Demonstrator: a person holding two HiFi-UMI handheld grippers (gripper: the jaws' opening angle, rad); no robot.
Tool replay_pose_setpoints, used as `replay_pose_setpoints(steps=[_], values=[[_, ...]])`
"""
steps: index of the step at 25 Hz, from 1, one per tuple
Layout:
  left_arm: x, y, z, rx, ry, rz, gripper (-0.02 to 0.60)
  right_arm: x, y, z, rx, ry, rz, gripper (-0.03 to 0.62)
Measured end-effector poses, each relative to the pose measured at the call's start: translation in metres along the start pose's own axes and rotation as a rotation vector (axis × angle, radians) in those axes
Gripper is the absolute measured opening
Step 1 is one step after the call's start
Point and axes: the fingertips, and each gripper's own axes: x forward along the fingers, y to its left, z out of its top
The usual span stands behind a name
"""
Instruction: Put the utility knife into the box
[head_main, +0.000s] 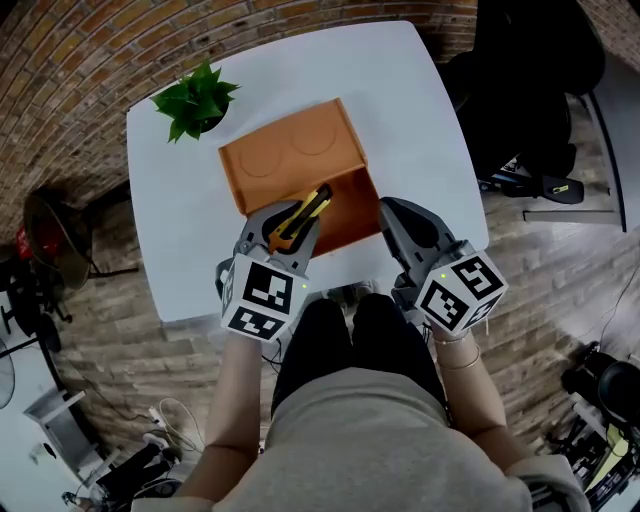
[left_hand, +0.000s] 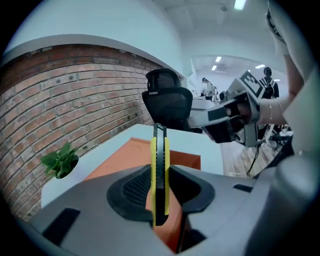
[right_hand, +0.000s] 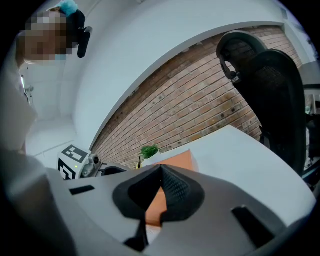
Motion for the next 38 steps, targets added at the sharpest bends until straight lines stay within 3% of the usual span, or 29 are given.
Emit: replay_pose_setpoints(steps=[8, 15, 21, 38], values=[[0.025, -0.008, -0.018, 0.093, 0.128, -0.018, 0.112, -0.006, -0.017, -0.006, 0.033, 0.008, -0.033, -0.002], [0.050, -0.023, -0.038, 0.065, 0.214, -0.113, 0.112, -0.007, -0.027, -0.014, 0.061, 0.017, -0.041, -0.002], [0.065, -0.026, -0.051, 0.098, 0.290, -0.132, 0.112, -0.007, -0.032, -0.016, 0.072, 0.022, -0.046, -0.002], [0.089, -0.030, -0.072, 0.077, 0.393, -0.187, 0.112, 0.001, -0.041, -0.020, 0.059, 0.053, -0.043, -0.002]])
